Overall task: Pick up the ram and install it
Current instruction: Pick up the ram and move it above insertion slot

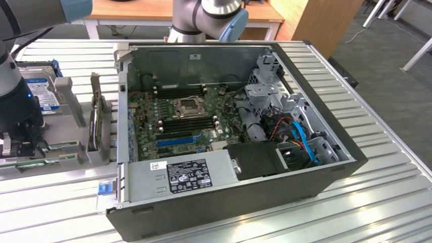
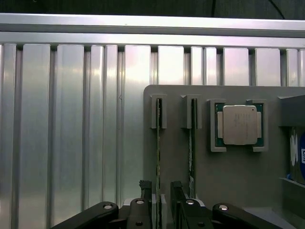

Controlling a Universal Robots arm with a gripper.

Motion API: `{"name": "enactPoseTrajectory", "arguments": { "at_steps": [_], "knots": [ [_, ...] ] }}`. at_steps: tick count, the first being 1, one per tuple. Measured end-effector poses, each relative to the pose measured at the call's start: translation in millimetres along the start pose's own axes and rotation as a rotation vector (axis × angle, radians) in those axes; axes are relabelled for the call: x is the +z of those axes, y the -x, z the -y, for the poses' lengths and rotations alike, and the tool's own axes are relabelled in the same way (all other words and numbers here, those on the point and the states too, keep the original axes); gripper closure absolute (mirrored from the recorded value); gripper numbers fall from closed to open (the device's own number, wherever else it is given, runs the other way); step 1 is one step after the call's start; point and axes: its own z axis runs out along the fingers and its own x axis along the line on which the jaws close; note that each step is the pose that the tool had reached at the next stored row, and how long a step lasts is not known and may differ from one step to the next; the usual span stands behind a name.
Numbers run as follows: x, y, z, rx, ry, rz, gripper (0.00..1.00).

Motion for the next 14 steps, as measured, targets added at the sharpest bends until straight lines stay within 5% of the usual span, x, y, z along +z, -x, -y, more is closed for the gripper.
{"name": "enactPoseTrajectory", "arguments": {
  "at_steps": [14],
  "knots": [
    [8.3,-0.2,0.4,0.000,-0.0001,0.0004,0.70]
  ]
}}
